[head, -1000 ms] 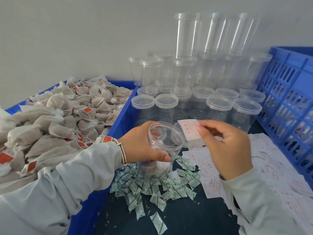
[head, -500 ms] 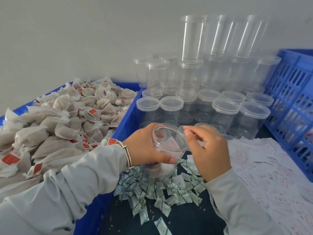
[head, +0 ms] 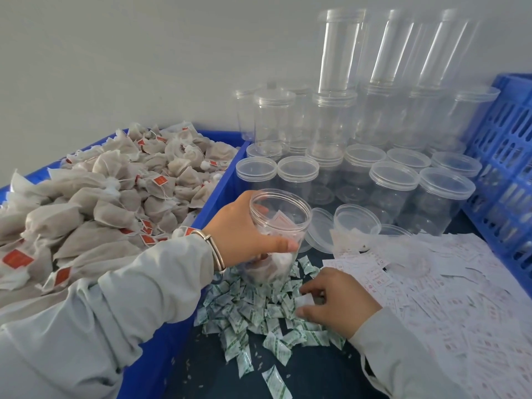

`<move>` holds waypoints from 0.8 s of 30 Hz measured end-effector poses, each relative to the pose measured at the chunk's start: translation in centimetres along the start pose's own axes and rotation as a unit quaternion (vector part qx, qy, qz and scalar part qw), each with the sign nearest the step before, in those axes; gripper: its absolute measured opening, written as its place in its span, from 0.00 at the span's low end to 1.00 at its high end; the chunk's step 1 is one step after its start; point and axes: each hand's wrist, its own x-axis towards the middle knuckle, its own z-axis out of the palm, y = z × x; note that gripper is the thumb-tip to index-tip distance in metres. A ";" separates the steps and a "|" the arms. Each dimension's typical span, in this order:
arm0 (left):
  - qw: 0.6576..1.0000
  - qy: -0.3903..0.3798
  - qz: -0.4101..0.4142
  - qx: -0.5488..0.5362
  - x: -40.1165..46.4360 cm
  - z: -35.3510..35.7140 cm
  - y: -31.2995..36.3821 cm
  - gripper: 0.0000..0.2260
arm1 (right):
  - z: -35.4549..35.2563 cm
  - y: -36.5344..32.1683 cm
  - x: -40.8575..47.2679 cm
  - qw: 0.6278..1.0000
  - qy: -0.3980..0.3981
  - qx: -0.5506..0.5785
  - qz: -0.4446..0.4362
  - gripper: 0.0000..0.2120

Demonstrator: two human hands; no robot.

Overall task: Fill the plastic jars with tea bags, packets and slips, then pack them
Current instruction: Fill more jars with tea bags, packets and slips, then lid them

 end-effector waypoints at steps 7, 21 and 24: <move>0.999 -0.026 0.012 0.023 0.1 0.3 -0.3 0.50 | 0.1 -0.2 -0.1 0.999 0.017 0.032 -0.010 0.09; 0.999 -0.018 0.018 0.028 0.2 0.2 -0.8 0.40 | 0.3 0.5 0.5 0.996 0.071 0.048 0.028 0.06; 0.999 -0.022 0.016 0.028 0.2 0.2 -0.9 0.39 | 0.3 0.6 0.4 0.992 0.123 0.028 -0.004 0.07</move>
